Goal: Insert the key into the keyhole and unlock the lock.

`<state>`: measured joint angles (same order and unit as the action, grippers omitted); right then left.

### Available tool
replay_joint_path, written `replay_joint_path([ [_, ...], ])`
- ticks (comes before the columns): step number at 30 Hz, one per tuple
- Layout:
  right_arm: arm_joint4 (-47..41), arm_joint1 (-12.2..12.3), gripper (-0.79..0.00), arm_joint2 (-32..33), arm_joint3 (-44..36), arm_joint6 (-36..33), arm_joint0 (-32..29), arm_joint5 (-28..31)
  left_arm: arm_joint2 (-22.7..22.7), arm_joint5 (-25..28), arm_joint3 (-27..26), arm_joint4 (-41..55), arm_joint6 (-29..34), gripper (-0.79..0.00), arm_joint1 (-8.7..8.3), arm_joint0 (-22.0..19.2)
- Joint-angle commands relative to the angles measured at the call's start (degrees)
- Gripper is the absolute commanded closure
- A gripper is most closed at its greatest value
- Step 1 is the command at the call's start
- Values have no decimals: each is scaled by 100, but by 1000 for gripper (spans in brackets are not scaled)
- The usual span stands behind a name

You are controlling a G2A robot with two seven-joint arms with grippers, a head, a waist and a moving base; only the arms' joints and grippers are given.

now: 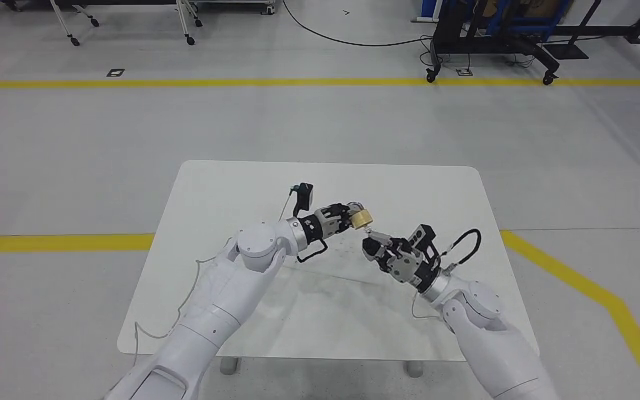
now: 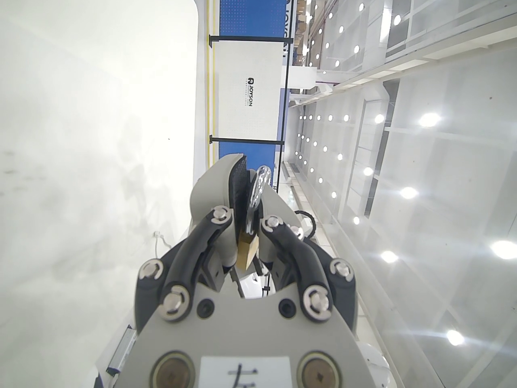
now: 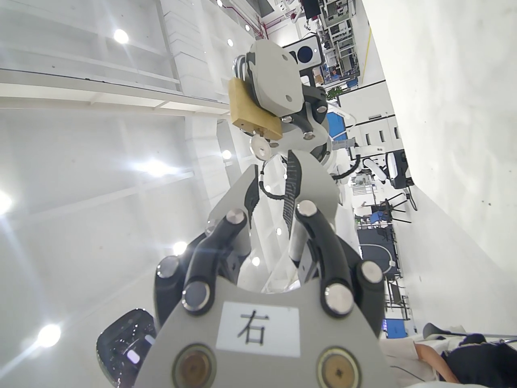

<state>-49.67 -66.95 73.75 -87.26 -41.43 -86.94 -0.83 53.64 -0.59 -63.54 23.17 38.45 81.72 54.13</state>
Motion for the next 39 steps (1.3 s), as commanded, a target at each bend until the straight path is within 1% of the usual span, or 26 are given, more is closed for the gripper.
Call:
replay_joint_path([
  [1, 6, -5, -191, -9, 7, 15, 20, 10, -2, 2, -4, -16, 15, 0, 1, 1],
  [7, 90, -17, -148, -3, 26, 198, 60, 61, -1, 8, 1, -30, 87, 0, 6, 0],
  [10, 66, -25, -86, -17, 11, 186, 61, 57, 2, -37, 16, -36, 92, 0, 10, -9],
  [13, 82, -27, -68, 0, 23, 240, 55, 53, -10, -54, 26, -51, 137, 0, 14, -19],
  [14, 21, -31, -3, 2, 23, 235, 53, 17, -16, -54, 29, -59, 147, 0, 16, -21],
  [17, -49, -34, 0, 29, 49, 252, 58, -10, -17, -56, 34, -65, 153, 0, 21, -25],
  [22, -445, -64, 0, 36, 88, 219, 62, -94, -11, -61, 48, -49, 192, 0, 27, -30],
  [28, -1141, -100, 0, 67, 294, 63, 134, -474, 2, 3, 54, -94, 158, 0, 32, -31],
  [32, -1320, -106, 0, 96, 403, 40, 165, -655, -25, 27, 36, -249, 108, 0, 30, -27],
  [35, -1627, -122, 0, 99, 511, -37, 194, -869, -48, 10, 19, -297, 93, 0, 35, -21],
  [37, -1935, -137, 0, 81, 590, -186, 227, -1116, -52, 22, 18, -328, 84, 0, 37, -24],
  [39, -1998, -141, 0, 97, 656, -167, 260, -1186, -50, 33, 19, -340, 77, 0, 39, -22],
])
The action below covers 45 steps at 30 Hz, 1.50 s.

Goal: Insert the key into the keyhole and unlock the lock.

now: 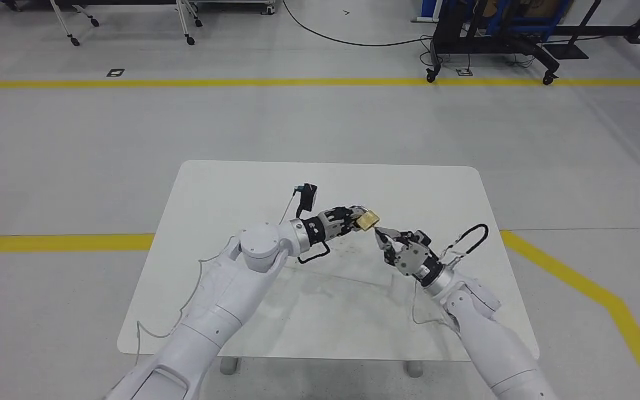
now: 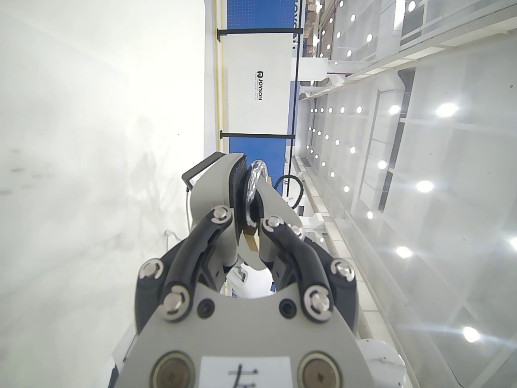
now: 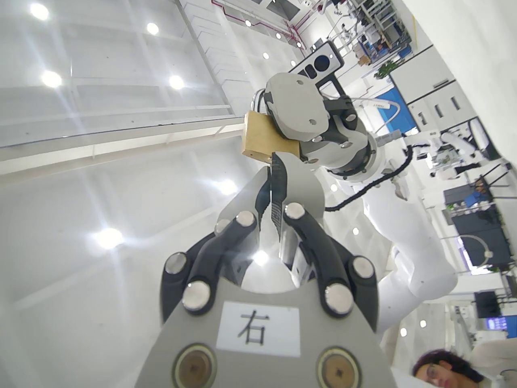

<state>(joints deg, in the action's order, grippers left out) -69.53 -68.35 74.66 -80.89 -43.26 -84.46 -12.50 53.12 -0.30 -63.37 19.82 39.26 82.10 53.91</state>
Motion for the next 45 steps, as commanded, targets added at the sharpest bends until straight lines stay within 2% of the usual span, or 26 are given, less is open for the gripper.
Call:
replay_joint_path([
  [1, -51, -4, 0, 0, 30, 19, 15, -65, 7, 16, 2, -11, -8, 0, 1, -1],
  [16, -815, -14, 0, 202, 108, -359, -37, -634, 64, 139, -47, -89, -149, 0, 8, 54],
  [27, -731, -15, 0, 259, 109, -413, -47, -571, 91, 149, -44, -90, -136, 0, 16, 68],
  [28, -676, -13, -114, 258, 101, -418, -47, -545, 90, 148, -44, -94, -132, 0, 16, 68],
  [29, -614, -11, -400, 248, 87, -439, -46, -539, 91, 145, -43, -100, -124, 0, 16, 66],
  [30, -569, -9, -782, 244, 82, -459, -45, -533, 94, 144, -42, -101, -121, 0, 17, 65],
  [41, 158, 43, -785, 483, -139, -502, -159, 142, 279, 108, -49, 87, -279, 0, 12, 86],
  [45, 343, 111, -785, 980, -386, -576, -381, 619, 185, 200, -181, -694, -497, 0, -30, 69],
])
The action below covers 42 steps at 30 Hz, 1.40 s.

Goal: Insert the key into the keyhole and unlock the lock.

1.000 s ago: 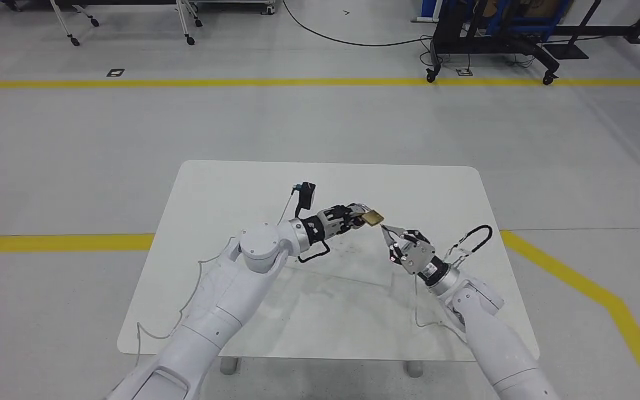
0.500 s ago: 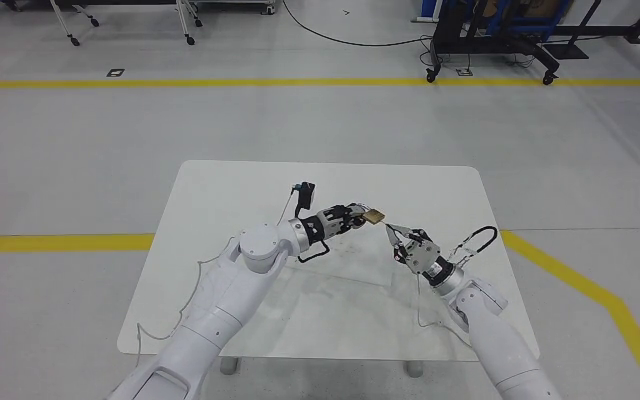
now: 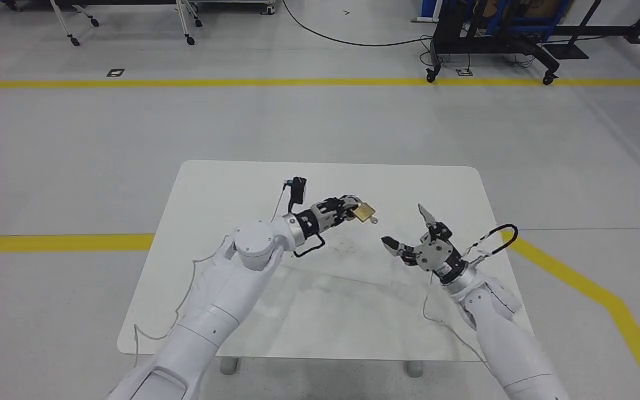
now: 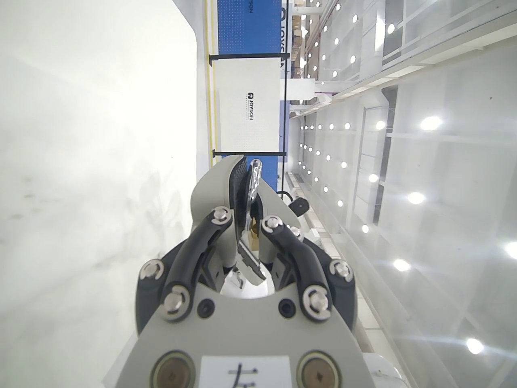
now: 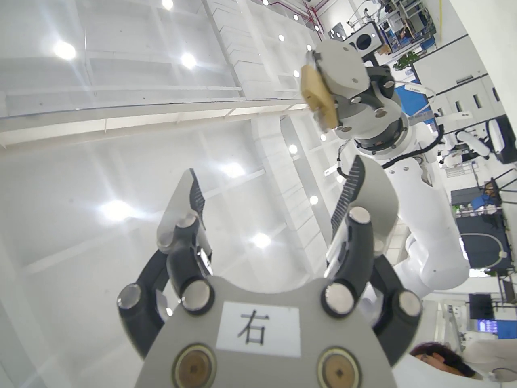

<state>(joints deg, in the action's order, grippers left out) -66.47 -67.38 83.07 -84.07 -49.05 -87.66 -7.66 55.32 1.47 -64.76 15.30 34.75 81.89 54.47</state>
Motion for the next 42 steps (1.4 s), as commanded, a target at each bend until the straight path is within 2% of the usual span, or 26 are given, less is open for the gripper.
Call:
replay_joint_path([
  [1, 79, 34, -785, 307, -182, 0, -157, 275, -81, 19, -88, -446, -73, 0, -18, 28],
  [5, 305, 109, -785, 1128, -796, 146, -666, 993, -431, -136, -244, -1689, 27, 0, -65, -3],
  [8, 367, 124, -785, 1422, -1089, 236, -913, 1225, -921, -250, -391, -3454, -180, 0, -113, -22],
  [11, 367, 124, -785, 1422, -1089, 236, -913, 1225, -1075, -308, -530, -3931, -190, 0, -123, 51],
  [17, 367, 124, -785, 1422, -1089, 236, -913, 1225, -1069, -300, -636, -4144, 20, 0, -147, 91],
  [18, 367, 124, -785, 1422, -1089, 236, -913, 1225, -1036, -296, -693, -4100, 52, -262, -151, 115],
  [19, 367, 124, -785, 1422, -1089, 236, -913, 1225, -1000, -293, -738, -4038, 77, -785, -155, 127],
  [25, 367, 124, -785, 1422, -1089, 236, -913, 1225, -452, -526, -1485, -4227, 150, -785, -325, 377],
  [33, 367, 124, -785, 1422, -1089, 236, -913, 1225, 1079, -1054, -3365, -4125, 687, -785, -707, 1450],
  [36, 430, 123, -785, 1435, -1093, 322, -901, 1284, 1471, -1175, -3903, -4154, 676, -785, -781, 1747],
  [38, 837, 110, -785, 1483, -1095, 724, -876, 1768, 1726, -1347, -4197, -4240, 572, -785, -820, 1924],
  [41, 1482, 52, -785, 1519, -1092, 1540, -864, 2901, 2064, -1689, -4464, -4777, 362, -785, -882, 2044],
  [42, 1567, 41, -785, 1509, -1107, 1637, -866, 3051, 2115, -1770, -4493, -4876, 274, -785, -888, 2055],
])
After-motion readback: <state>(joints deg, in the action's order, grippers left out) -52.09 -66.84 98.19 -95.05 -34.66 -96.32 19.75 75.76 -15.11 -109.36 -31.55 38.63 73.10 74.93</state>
